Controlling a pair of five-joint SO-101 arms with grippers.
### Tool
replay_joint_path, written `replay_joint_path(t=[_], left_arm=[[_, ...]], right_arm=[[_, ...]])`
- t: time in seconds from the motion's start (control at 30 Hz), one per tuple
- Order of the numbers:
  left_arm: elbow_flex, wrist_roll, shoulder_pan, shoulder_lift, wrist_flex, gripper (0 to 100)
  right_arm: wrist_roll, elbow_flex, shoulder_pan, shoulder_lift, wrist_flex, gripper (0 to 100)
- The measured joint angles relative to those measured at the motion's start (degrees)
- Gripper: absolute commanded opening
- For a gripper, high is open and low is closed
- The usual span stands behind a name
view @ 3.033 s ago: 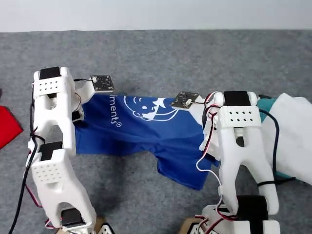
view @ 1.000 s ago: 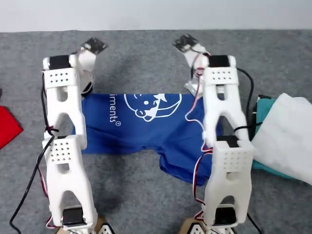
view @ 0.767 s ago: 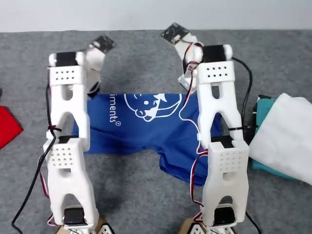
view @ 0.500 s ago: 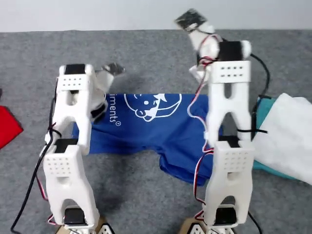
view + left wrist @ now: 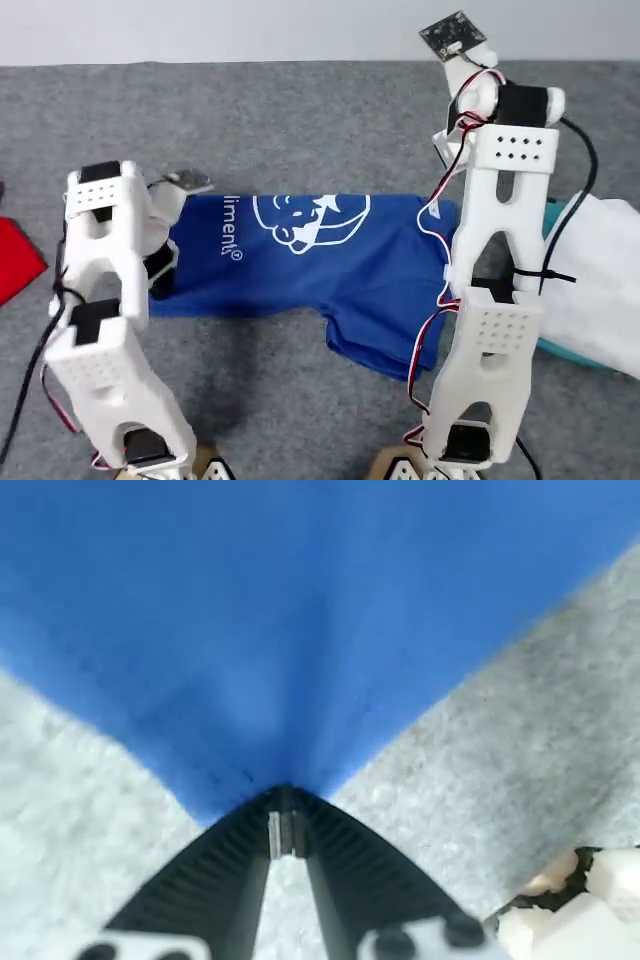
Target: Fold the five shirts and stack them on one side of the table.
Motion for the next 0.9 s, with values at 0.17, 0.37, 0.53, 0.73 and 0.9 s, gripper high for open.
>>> replay_joint_path(t=[0.17,0.37,0.53,0.73,0.9], left_arm=[[0.62,-0.09,2.81,-11.34,0.0,1],[0.7,3.08,11.52,-23.03,0.0,1],[0.7,8.44,23.21,-23.38,0.18,7],[0.7,14.51,36.92,-16.18,-0.7,10],[0.7,15.3,45.63,-11.96,-3.52,15]], right_arm=[[0.0,0.0,0.0,-0.62,0.0,0.9],[0.0,0.35,0.97,-9.05,0.0,0.9],[-2.9,8.53,4.57,-21.45,0.0,0.9],[-9.32,18.73,9.67,-37.1,0.0,0.9],[-10.46,25.05,13.01,-47.38,0.0,0.9]])
